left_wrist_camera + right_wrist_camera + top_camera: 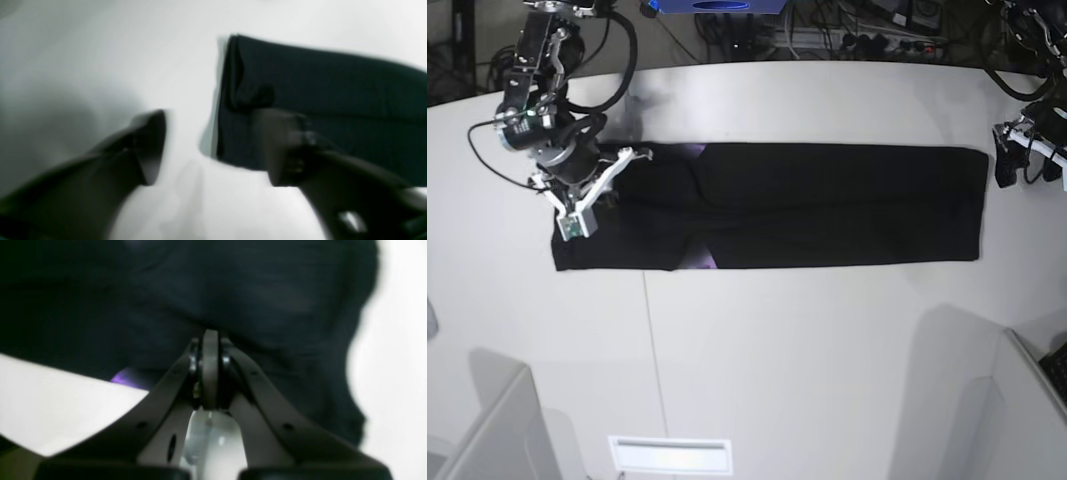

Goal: Fold the T-shirt properly
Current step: 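Grasp the strip's ends with both grippers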

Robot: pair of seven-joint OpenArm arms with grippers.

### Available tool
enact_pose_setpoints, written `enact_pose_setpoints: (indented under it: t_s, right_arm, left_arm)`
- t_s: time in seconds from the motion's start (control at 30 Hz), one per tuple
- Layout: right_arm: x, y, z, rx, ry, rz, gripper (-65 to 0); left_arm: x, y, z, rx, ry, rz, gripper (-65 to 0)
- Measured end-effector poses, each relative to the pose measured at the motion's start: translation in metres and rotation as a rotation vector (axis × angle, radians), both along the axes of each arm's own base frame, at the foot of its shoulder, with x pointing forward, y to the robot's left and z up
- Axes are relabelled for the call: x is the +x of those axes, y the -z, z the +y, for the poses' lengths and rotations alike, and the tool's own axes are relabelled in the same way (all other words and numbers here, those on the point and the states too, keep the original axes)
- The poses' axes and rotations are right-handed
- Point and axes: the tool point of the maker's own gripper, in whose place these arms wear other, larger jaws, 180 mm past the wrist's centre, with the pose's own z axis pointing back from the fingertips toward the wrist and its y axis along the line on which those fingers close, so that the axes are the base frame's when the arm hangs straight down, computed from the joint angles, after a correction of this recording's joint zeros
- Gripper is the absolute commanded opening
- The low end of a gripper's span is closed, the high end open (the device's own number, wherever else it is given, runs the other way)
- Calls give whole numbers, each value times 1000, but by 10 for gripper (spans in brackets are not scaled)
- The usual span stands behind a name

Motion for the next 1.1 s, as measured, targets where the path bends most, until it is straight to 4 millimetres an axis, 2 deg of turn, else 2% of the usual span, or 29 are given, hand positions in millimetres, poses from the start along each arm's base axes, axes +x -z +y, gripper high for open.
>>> enact_pose_setpoints:
  t_s: [0.17, 0.43, 0.6, 0.73, 0.83, 1.1]
  right_arm:
    - [-8, 5, 11, 10, -33, 13, -650]
    - [-11, 7, 16, 16, -42, 13, -650]
    - [-12, 8, 16, 23, -38, 18, -650]
    - [-18, 12, 14, 13, -38, 38, -650]
    - [-17, 12, 15, 15, -38, 37, -650]
    - [-17, 11, 15, 20, -36, 34, -650]
  left_arm:
    - [6, 25, -1, -83, 3, 12, 0]
    - [29, 33, 4, -158, -38, -26, 0]
    - [39, 70, -8, -125, 14, 118, 0]
    - [61, 71, -17, -90, 48, 50, 0]
    - [61, 91, -29, -129, 58, 61, 0]
    - [74, 98, -42, -182, 77, 5, 0]
